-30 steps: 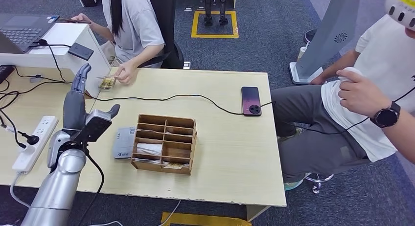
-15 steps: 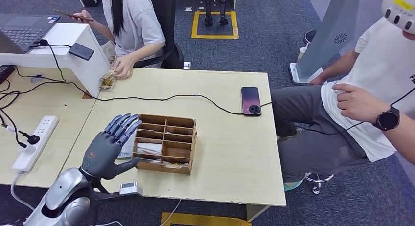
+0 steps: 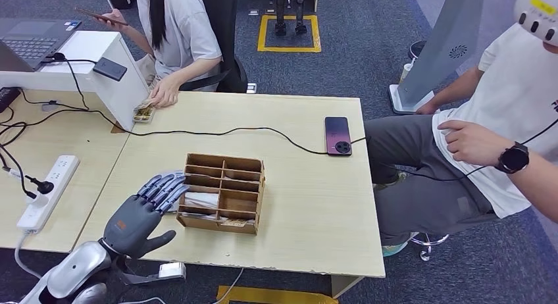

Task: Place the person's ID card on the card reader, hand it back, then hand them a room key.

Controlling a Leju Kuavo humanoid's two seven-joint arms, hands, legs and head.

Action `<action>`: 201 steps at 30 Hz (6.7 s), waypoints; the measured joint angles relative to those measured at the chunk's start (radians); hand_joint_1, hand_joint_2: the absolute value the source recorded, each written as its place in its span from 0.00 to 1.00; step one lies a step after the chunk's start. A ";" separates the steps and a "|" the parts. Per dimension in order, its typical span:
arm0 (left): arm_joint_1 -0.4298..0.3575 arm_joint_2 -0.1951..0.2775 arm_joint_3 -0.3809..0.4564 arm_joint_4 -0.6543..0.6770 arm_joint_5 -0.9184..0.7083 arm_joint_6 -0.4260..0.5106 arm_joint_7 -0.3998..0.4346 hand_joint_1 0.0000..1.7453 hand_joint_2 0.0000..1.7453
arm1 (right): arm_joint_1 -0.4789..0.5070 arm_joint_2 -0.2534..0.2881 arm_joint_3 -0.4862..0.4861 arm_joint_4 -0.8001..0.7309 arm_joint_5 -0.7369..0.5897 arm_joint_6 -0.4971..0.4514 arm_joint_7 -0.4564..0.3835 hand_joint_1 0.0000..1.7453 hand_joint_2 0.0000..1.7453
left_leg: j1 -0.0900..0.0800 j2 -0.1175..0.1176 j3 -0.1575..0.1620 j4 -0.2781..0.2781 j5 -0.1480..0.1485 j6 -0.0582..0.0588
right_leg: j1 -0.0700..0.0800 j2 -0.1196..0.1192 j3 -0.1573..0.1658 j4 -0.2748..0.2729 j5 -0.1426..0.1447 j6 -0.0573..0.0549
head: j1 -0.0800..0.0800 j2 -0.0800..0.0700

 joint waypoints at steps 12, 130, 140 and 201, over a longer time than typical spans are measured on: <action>-0.002 0.085 -0.014 0.001 0.025 -0.099 0.027 0.00 1.00 | -0.003 0.000 -0.002 0.000 0.012 -0.004 -0.007 0.00 0.00 | 0.000 0.000 0.000 0.000 0.000 0.000 | 0.000 0.000 0.000 0.000 0.000 0.000 | 0.000 0.000; -0.556 0.098 0.109 -0.007 0.211 -0.314 0.274 1.00 1.00 | -0.007 0.009 -0.048 0.000 0.067 -0.012 -0.002 0.00 0.00 | 0.000 -0.001 0.000 0.000 0.002 -0.001 | 0.002 -0.001 -0.001 0.000 0.002 -0.002 | 0.001 0.000; -0.682 -0.204 0.041 0.406 0.109 -0.187 0.400 1.00 1.00 | -0.022 0.009 -0.015 0.000 0.068 -0.022 -0.003 0.00 0.00 | 0.000 0.000 -0.001 0.002 0.004 0.000 | 0.001 0.000 -0.001 0.000 0.004 -0.001 | 0.001 0.000; -0.018 -0.205 0.838 0.271 0.253 0.252 -0.045 0.00 1.00 | 0.037 -0.026 -0.084 -0.002 -0.034 -0.038 0.067 0.00 0.00 | 0.000 0.012 0.001 -0.001 -0.004 0.001 | -0.001 0.013 -0.002 0.000 -0.001 -0.001 | -0.004 0.000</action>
